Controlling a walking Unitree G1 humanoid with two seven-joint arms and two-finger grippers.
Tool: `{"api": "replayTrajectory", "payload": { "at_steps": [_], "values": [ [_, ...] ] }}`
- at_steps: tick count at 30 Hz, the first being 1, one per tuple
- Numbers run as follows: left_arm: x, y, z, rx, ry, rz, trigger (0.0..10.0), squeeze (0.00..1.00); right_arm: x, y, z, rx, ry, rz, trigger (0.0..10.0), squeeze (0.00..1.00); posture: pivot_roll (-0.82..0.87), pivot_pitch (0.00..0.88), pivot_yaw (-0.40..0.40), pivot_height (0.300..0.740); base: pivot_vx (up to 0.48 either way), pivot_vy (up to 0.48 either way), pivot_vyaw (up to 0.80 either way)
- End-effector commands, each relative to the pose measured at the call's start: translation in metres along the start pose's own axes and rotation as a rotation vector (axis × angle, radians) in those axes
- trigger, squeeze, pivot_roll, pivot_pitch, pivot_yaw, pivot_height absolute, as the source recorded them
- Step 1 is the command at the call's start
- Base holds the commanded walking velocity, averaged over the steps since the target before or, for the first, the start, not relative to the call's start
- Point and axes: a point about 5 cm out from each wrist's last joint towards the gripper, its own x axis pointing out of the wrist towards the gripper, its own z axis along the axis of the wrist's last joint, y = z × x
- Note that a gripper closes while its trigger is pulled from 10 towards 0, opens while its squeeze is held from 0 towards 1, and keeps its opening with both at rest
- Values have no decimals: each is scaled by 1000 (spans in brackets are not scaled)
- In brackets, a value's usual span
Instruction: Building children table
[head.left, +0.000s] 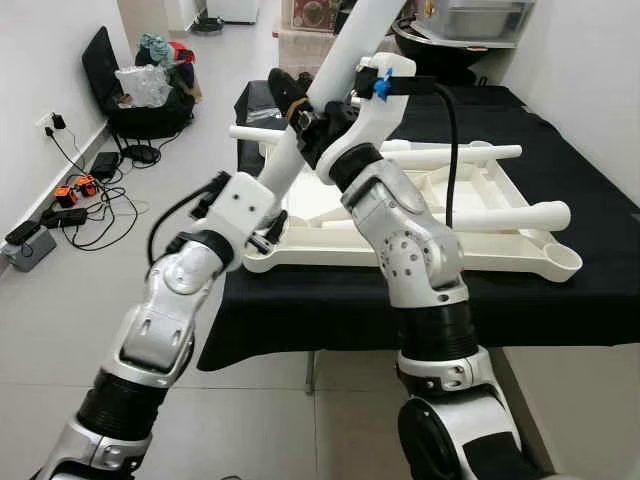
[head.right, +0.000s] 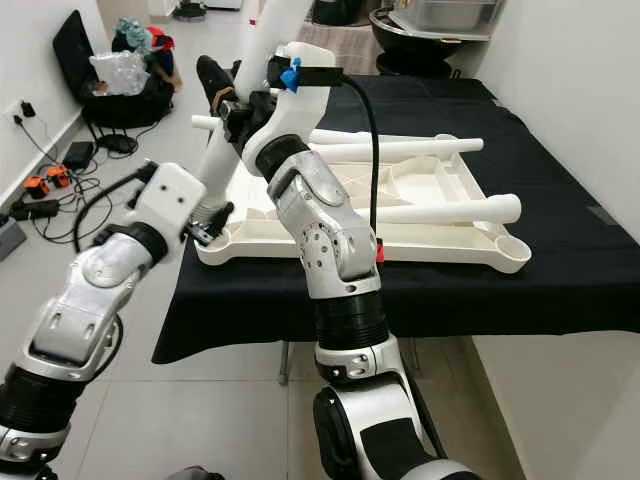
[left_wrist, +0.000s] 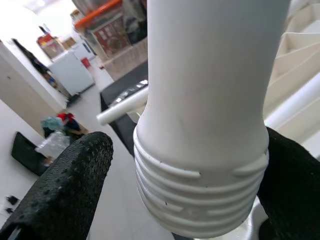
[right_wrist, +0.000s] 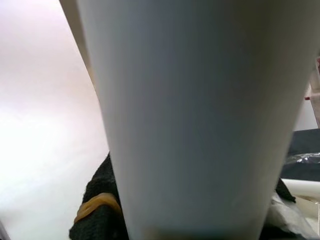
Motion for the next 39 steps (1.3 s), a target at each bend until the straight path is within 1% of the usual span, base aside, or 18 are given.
{"api": "replayTrajectory", "payload": {
  "at_steps": [1, 2, 3, 4, 9, 11, 12, 14, 15, 16, 17, 19, 20, 22, 25, 30, 35, 39],
  "values": [
    [-7, 20, -10, 42, 42, 112, 10000, 0, -3, -12, 5, -30, -14, -58, 0, 0, -13, 12, -37, 740, 0, 0, 0],
    [-10, 31, -12, 50, 49, 181, 10000, 0, -4, -21, 7, -60, -24, -97, 0, 0, -13, 12, -37, 740, 0, 0, 0],
    [-11, 34, -13, 50, 51, 199, 10000, 0, -5, -24, 8, -69, -27, -110, 0, 0, -13, 12, -37, 740, 0, 0, 0],
    [-14, 37, -14, 45, 57, 220, 10000, 0, -6, -33, 12, -87, -44, -167, 0, 0, -11, 9, -38, 740, 0, 0, 0],
    [-17, 36, -14, 14, 49, 229, 10000, 0, -9, -46, 19, -118, -91, -263, 0, 0, -8, 8, -36, 740, 0, 0, 0],
    [-22, 26, -12, -58, 30, 206, 10000, 0, -13, -61, 27, -175, -132, -359, 0, 0, -5, 7, -39, 740, 0, 0, 0],
    [-24, 21, -13, -91, 35, 193, 10000, 0, -15, -65, 28, -192, -137, -382, 8510, 0, -4, 6, -37, 740, 0, 0, 0],
    [-26, 14, -15, -114, 38, 179, 10000, 0, -17, -68, 28, -217, -133, -394, 8510, 0, -4, 6, -37, 740, 0, 0, 0],
    [-28, 11, -14, -128, 32, 182, 10000, 0, -19, -69, 28, -261, -129, -391, 10000, 0, -4, 6, -37, 740, 0, 0, 0],
    [-32, 9, -14, -161, 30, 210, 10000, 0, -24, -69, 26, -329, -113, -373, 10000, 0, -6, 4, -36, 740, 0, 0, 0],
    [-32, 9, -14, -161, 30, 210, 10000, 0, -24, -69, 26, -329, -113, -373, 10000, 0, -6, 4, -36, 740, 0, 0, 0],
    [-38, 4, -11, -181, 6, 226, 10000, 0, -33, -67, 22, -401, -99, -322, 10000, 0, -7, 4, -37, 740, 0, 0, 0],
    [-38, 4, -11, -181, 6, 226, 10000, 0, -33, -67, 22, -401, -99, -322, 10000, 0, -7, 4, -37, 740, 0, 0, 0],
    [-46, -2, -8, -196, -13, 243, 10000, 0, -46, -67, 17, -480, -80, -295, 10000, 0, -10, 5, -37, 740, 0, 0, 0],
    [-54, -6, -8, -212, -10, 267, 10000, 0, -64, -73, 10, -527, -58, -312, 10000, 0, -7, 2, -46, 740, 0, 0, 0],
    [-56, -7, -8, -222, -12, 293, 10000, 0, -74, -79, 6, -542, -38, -352, 10000, 0, -12, 0, -46, 740, 0, 0, 0],
    [-52, -5, -9, -288, 7, 310, 10000, 0, -78, -79, 5, -552, -32, -371, 10000, 0, -20, 0, -44, 740, 0, -448, 0],
    [-51, -5, -11, -312, 23, 311, 10000, 0, -78, -77, 6, -555, -32, -365, 10000, 0, -20, 0, -45, 740, 0, -442, 0]
  ]
}}
